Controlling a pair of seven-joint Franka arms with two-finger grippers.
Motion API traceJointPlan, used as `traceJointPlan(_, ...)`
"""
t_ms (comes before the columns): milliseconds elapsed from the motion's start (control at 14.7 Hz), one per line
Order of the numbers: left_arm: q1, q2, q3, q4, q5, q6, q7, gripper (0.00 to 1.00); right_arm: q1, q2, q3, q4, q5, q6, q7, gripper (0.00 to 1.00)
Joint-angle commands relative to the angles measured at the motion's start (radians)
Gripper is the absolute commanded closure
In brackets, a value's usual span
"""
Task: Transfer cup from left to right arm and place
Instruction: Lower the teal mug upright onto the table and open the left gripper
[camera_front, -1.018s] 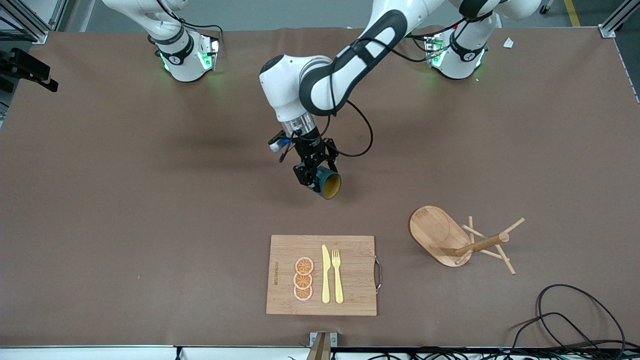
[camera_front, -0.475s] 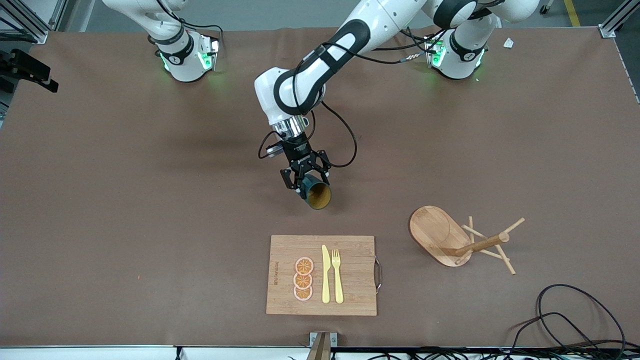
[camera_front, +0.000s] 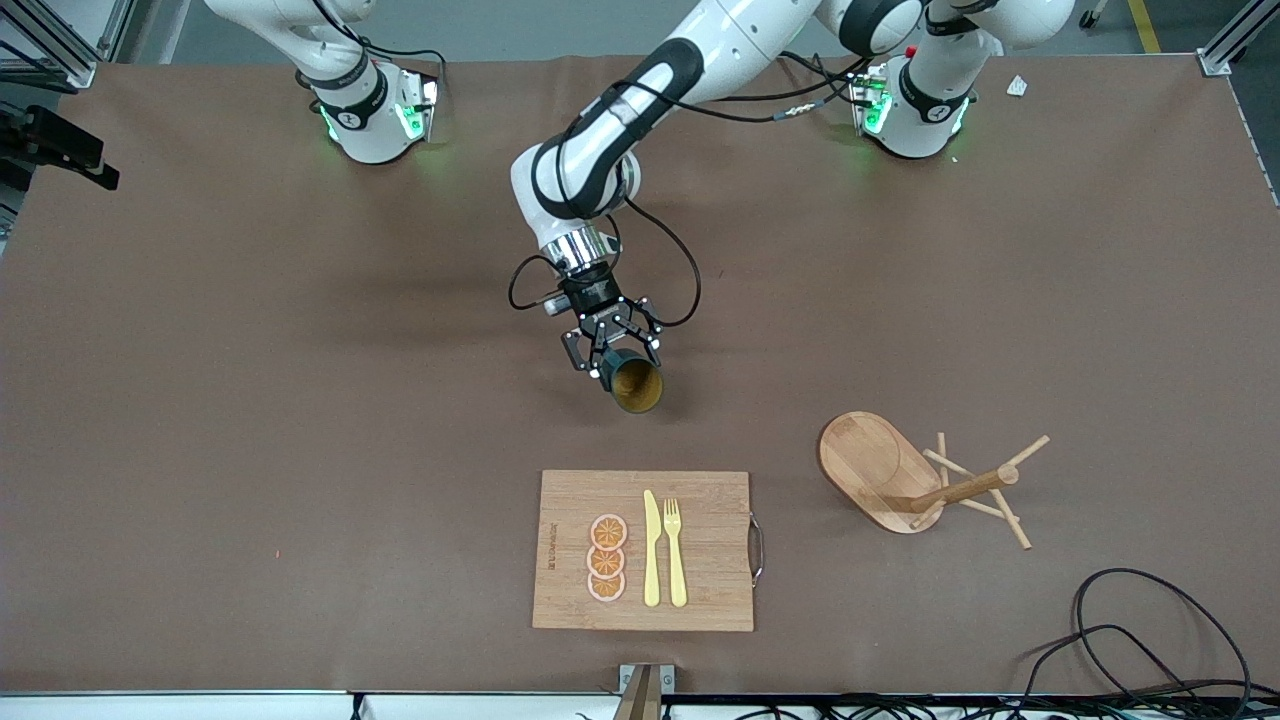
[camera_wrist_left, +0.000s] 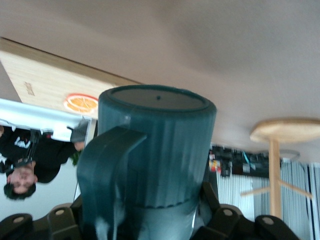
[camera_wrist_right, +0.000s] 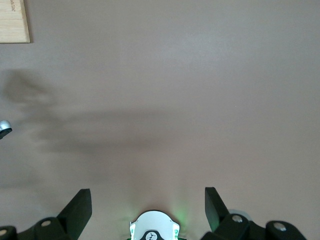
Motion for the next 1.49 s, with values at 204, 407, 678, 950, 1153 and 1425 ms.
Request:
traceJointPlan(204,-0.144,0.154,0.068,0.125,0.018,-0.179,-0.087,0.82,-0.011,0.0,0.003,-0.001,0.0,-0.001,0.001,0.0)
traceJointPlan(407,-0.182,0.195,0.073,0.126,0.018,-0.228,-0.143,0.83,-0.012,0.0,0.003,-0.001,0.0,-0.001,0.001,0.0)
traceJointPlan(678,-0.195,0.226,0.07,0.137,0.017,-0.229,-0.184,0.83,-0.012,0.0,0.003,-0.001,0.001,-0.001,0.002,0.0)
traceJointPlan(950,-0.208,0.249,0.067,0.137,0.015,-0.229,-0.239,0.77,-0.011,0.0,0.001,-0.001,0.001,-0.003,0.001,0.0)
traceJointPlan(1153,-0.208,0.249,0.055,0.148,0.012,-0.225,-0.259,0.72,-0.012,0.001,0.001,-0.003,0.0,-0.003,0.001,0.0)
traceJointPlan(1425,-0.208,0.248,0.027,0.148,0.01,-0.213,-0.301,0.63,-0.012,0.001,0.001,-0.003,0.001,-0.001,0.001,0.0)
